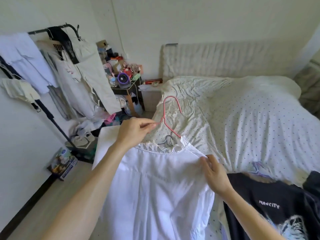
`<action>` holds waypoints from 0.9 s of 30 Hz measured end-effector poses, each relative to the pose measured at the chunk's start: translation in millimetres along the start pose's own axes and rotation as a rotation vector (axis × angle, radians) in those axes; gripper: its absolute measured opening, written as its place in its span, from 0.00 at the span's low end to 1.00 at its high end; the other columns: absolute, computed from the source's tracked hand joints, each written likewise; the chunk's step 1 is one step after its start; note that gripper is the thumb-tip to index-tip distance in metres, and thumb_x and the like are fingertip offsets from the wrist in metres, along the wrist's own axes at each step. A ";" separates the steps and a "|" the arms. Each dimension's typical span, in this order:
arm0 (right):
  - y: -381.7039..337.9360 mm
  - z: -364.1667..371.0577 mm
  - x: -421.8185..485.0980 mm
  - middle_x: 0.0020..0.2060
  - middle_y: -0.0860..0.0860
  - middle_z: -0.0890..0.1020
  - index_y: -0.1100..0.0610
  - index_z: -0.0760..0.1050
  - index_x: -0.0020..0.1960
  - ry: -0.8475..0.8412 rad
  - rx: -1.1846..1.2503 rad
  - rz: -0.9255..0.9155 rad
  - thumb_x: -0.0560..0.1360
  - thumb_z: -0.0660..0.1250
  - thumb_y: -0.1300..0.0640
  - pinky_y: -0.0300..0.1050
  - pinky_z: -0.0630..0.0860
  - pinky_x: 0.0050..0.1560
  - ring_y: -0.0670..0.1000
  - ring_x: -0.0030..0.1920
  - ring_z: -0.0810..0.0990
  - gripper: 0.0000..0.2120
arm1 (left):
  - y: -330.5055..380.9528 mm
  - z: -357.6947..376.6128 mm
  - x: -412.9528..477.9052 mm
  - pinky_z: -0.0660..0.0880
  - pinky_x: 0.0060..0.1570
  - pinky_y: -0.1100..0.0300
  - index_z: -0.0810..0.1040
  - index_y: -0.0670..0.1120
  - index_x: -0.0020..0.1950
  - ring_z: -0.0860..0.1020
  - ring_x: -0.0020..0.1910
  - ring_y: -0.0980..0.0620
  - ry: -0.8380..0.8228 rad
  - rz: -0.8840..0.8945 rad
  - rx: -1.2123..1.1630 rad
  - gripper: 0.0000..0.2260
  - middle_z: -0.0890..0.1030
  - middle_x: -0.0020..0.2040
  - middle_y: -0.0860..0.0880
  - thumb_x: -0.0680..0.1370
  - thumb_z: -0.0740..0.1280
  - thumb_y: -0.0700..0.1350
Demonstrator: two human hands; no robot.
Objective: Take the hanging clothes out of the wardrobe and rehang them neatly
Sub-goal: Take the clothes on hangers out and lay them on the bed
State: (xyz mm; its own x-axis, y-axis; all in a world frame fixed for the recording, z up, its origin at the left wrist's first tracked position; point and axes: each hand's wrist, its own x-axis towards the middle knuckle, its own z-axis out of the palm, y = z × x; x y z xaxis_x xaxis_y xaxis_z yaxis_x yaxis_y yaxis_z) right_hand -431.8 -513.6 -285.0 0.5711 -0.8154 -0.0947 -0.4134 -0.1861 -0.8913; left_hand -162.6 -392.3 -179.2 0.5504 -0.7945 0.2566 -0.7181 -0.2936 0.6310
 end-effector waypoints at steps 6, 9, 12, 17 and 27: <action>46.0 65.6 104.1 0.44 0.53 0.80 0.52 0.70 0.56 -0.023 -0.158 0.251 0.84 0.54 0.49 0.48 0.71 0.42 0.51 0.40 0.78 0.10 | -110.7 90.4 91.4 0.70 0.40 0.71 0.86 0.57 0.52 0.78 0.41 0.67 -0.116 -0.034 0.055 0.07 0.84 0.43 0.59 0.78 0.70 0.55; 62.3 88.0 142.7 0.49 0.56 0.79 0.52 0.65 0.64 -0.047 -0.224 0.347 0.84 0.55 0.50 0.47 0.69 0.38 0.52 0.38 0.77 0.11 | -162.5 132.5 125.3 0.76 0.47 0.58 0.86 0.56 0.52 0.80 0.44 0.57 -0.162 -0.083 0.019 0.06 0.84 0.46 0.55 0.79 0.70 0.52; 81.7 105.4 177.6 0.60 0.60 0.79 0.52 0.60 0.72 -0.067 -0.280 0.360 0.83 0.59 0.50 0.48 0.70 0.45 0.60 0.48 0.80 0.20 | -203.3 166.7 153.8 0.74 0.43 0.56 0.85 0.56 0.53 0.79 0.41 0.52 -0.162 -0.110 0.032 0.06 0.80 0.40 0.54 0.79 0.69 0.50; 120.1 131.9 230.3 0.70 0.60 0.72 0.52 0.55 0.76 -0.140 -0.367 0.436 0.81 0.63 0.51 0.48 0.69 0.51 0.63 0.64 0.75 0.28 | -269.5 220.1 204.3 0.77 0.45 0.49 0.85 0.54 0.55 0.79 0.41 0.47 -0.138 -0.126 0.056 0.07 0.82 0.42 0.48 0.80 0.68 0.48; 214.1 192.4 301.2 0.79 0.52 0.58 0.51 0.39 0.81 -0.262 -0.550 0.459 0.80 0.62 0.47 0.52 0.61 0.72 0.58 0.75 0.62 0.40 | -380.8 353.6 240.0 0.72 0.48 0.51 0.85 0.56 0.53 0.81 0.42 0.43 -0.203 -0.257 0.239 0.08 0.83 0.47 0.49 0.82 0.65 0.50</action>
State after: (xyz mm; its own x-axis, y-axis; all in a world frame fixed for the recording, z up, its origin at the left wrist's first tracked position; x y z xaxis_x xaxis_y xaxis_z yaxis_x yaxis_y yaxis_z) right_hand -211.8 -693.6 -589.6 0.3779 -0.7327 -0.5659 -0.9046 -0.1620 -0.3943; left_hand 92.3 -659.1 -616.7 0.6465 -0.7611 -0.0526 -0.6600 -0.5926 0.4618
